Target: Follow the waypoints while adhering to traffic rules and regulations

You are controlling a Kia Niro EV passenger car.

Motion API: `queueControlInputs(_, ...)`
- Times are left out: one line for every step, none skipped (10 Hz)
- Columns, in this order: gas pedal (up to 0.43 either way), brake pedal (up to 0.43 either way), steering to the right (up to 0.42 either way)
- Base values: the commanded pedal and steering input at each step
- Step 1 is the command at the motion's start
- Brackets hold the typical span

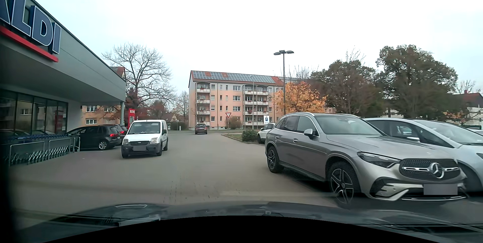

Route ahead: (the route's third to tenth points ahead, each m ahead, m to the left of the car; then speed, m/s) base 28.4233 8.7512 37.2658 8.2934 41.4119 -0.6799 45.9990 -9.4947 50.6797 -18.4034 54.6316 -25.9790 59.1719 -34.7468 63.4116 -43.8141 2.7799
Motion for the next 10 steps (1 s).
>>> queueControlInputs(0.0, 0.0, -0.244)
queueControlInputs(0.0, 0.0, -0.244)
queueControlInputs(0.0, 0.0, -0.243)
queueControlInputs(0.0, 0.0, -0.239)
queueControlInputs(0.0, 0.0, -0.23)
queueControlInputs(0.0, 0.0, -0.222)
queueControlInputs(0.0, 0.0, -0.211)
queueControlInputs(0.0, 0.006, -0.205)
queueControlInputs(0.0, 0.03, -0.2)
queueControlInputs(0.0, 0.061, -0.193)
